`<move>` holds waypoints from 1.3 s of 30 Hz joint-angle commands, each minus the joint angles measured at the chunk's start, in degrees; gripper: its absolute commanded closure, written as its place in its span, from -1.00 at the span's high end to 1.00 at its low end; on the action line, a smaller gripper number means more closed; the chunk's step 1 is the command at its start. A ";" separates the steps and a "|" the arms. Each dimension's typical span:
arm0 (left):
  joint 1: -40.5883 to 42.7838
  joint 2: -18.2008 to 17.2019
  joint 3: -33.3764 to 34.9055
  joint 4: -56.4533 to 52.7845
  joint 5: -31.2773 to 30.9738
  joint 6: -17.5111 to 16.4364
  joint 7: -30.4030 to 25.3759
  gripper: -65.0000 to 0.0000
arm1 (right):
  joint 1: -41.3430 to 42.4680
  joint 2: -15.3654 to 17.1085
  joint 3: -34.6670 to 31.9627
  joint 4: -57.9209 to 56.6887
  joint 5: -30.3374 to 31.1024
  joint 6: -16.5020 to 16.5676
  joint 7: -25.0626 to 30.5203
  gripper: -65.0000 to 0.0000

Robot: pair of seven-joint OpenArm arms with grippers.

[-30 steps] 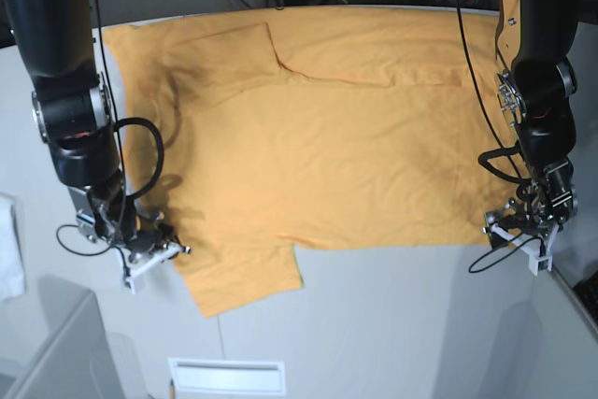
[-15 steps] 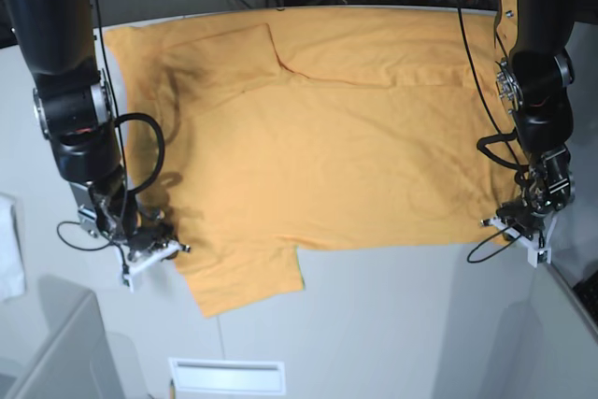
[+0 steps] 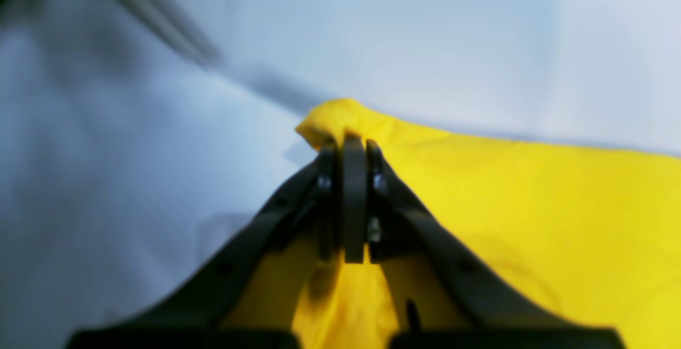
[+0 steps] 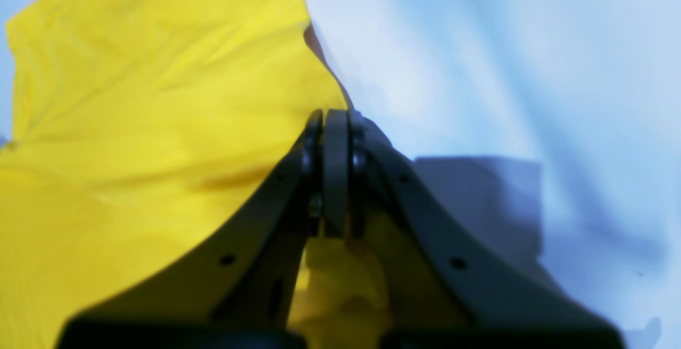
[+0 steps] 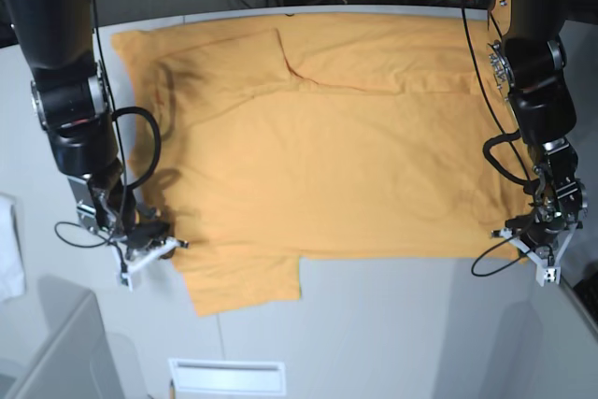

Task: Fold the T-shirt properly
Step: 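Move the left gripper to the other hem corner and grasp, then lift the hem with both grippers and fold it toward the collar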

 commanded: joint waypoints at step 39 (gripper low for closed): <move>20.50 -1.54 -5.69 32.88 -11.21 0.28 13.65 -1.00 | -16.83 7.13 17.65 47.34 0.03 -6.23 -20.34 -1.00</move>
